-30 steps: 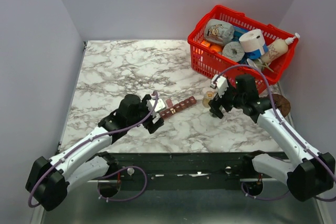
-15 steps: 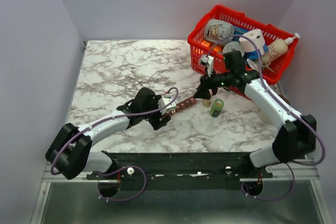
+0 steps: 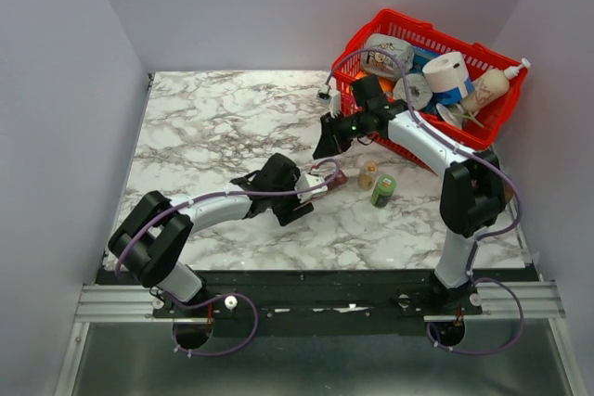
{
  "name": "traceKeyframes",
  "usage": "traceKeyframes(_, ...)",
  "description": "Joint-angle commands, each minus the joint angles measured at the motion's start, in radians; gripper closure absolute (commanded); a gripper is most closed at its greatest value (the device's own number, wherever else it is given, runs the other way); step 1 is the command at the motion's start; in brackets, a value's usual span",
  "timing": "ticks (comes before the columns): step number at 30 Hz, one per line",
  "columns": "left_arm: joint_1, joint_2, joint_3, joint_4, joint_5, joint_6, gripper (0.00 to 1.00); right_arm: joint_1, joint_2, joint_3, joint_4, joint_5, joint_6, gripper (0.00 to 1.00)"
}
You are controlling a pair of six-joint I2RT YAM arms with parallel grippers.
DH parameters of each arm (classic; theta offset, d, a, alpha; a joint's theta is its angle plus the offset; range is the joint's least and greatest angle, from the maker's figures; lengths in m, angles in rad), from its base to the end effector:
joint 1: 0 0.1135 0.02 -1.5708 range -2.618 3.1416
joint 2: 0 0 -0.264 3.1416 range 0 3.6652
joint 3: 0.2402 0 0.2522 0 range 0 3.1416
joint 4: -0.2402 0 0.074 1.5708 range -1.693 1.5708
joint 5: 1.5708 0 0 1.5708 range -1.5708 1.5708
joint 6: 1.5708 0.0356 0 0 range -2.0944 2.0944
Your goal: Sort the pills into containers
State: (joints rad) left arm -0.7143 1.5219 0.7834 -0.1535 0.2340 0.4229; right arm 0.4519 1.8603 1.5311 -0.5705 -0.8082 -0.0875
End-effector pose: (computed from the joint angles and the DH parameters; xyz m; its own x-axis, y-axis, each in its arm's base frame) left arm 0.2189 -0.2007 0.1721 -0.2296 0.7274 -0.6466 0.9228 0.3740 0.0931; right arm 0.3557 0.2013 0.2669 -0.6401 -0.3778 -0.6689 -0.7650 0.3936 0.5097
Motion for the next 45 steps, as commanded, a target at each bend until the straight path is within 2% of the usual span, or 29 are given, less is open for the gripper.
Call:
traceKeyframes(1,-0.028,0.003,-0.018,0.012,-0.099,0.019,0.23,0.016,0.062,0.069,-0.005,0.038,0.086,0.76)
traceKeyframes(9,-0.039,0.024,-0.026,0.011,-0.128,0.027,0.30,0.070,0.207,0.159,-0.028,0.092,0.121,0.79)
traceKeyframes(14,-0.034,-0.041,-0.042,0.022,-0.140,0.010,0.27,0.074,0.224,0.182,-0.043,0.155,0.066,0.78)
traceKeyframes(16,-0.013,-0.103,-0.050,0.022,-0.116,-0.029,0.23,0.074,0.205,0.193,-0.109,0.138,-0.059,0.70)
traceKeyframes(17,-0.001,-0.124,-0.052,0.017,-0.095,-0.048,0.22,0.074,0.195,0.198,-0.138,0.132,-0.114,0.58)
traceKeyframes(19,0.050,-0.196,-0.059,0.017,-0.021,-0.102,0.16,0.071,0.175,0.202,-0.214,0.148,-0.268,0.46)
traceKeyframes(20,0.070,-0.219,-0.062,0.022,0.003,-0.124,0.14,0.071,0.148,0.195,-0.232,0.152,-0.323,0.35)
traceKeyframes(23,0.163,-0.295,-0.070,0.023,0.109,-0.185,0.11,0.070,0.084,0.132,-0.278,0.140,-0.561,0.20)
traceKeyframes(24,0.188,-0.305,-0.070,0.025,0.138,-0.200,0.10,0.068,0.067,0.114,-0.294,0.092,-0.637,0.18)
traceKeyframes(26,0.252,-0.321,-0.067,0.037,0.217,-0.248,0.10,0.068,0.042,0.066,-0.379,0.031,-0.908,0.15)
traceKeyframes(27,0.271,-0.319,-0.059,0.040,0.241,-0.266,0.10,0.068,0.025,0.051,-0.419,-0.023,-1.124,0.14)
traceKeyframes(29,0.321,-0.290,-0.040,0.042,0.266,-0.327,0.10,0.070,0.008,0.015,-0.502,-0.046,-1.317,0.14)
traceKeyframes(31,0.355,-0.211,0.029,0.016,0.278,-0.447,0.12,0.070,-0.003,-0.034,-0.487,-0.037,-1.475,0.14)
traceKeyframes(34,0.388,-0.103,0.106,-0.006,0.298,-0.564,0.18,0.074,0.022,-0.039,-0.433,0.015,-1.531,0.14)
traceKeyframes(38,0.400,-0.028,0.129,0.130,0.307,-0.709,0.23,0.087,0.068,-0.031,-0.379,0.104,-1.545,0.15)
traceKeyframes(40,0.406,0.018,0.152,0.149,0.298,-0.768,0.28,0.090,0.083,-0.037,-0.338,0.153,-1.528,0.15)
traceKeyframes(45,0.414,0.116,0.203,0.144,0.284,-0.816,0.45,0.093,0.129,-0.051,-0.275,0.251,-1.473,0.18)
